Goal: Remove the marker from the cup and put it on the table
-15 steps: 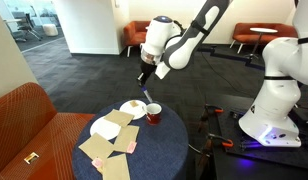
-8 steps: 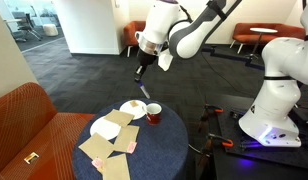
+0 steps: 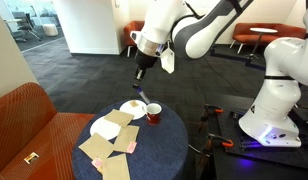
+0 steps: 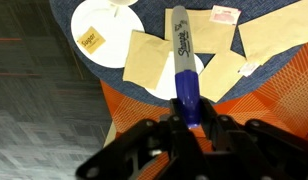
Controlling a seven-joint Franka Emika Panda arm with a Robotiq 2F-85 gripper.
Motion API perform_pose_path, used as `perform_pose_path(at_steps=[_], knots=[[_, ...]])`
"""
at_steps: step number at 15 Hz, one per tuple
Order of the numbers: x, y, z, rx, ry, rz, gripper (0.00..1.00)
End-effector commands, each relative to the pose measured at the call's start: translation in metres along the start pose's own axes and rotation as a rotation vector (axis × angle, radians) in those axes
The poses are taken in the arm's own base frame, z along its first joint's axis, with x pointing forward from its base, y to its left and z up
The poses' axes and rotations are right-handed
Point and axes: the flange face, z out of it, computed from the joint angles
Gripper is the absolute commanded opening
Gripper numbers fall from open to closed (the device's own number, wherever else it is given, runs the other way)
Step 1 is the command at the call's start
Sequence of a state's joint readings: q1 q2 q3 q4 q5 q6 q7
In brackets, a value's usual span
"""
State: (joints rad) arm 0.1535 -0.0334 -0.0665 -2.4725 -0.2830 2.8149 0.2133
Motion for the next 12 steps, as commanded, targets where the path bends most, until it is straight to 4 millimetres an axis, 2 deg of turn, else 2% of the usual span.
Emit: perform_pose_path(at_steps=[1,6,12], knots=[[-0.018,-0.011,-0.013,0.004,-0.040,-0.070,0.06],[-0.034,-0.044,-0.009,0.033,-0.094,-0.125,0.06],[-0.041,-0.087,0.000,0.048,-0.131,-0.194,0.06]])
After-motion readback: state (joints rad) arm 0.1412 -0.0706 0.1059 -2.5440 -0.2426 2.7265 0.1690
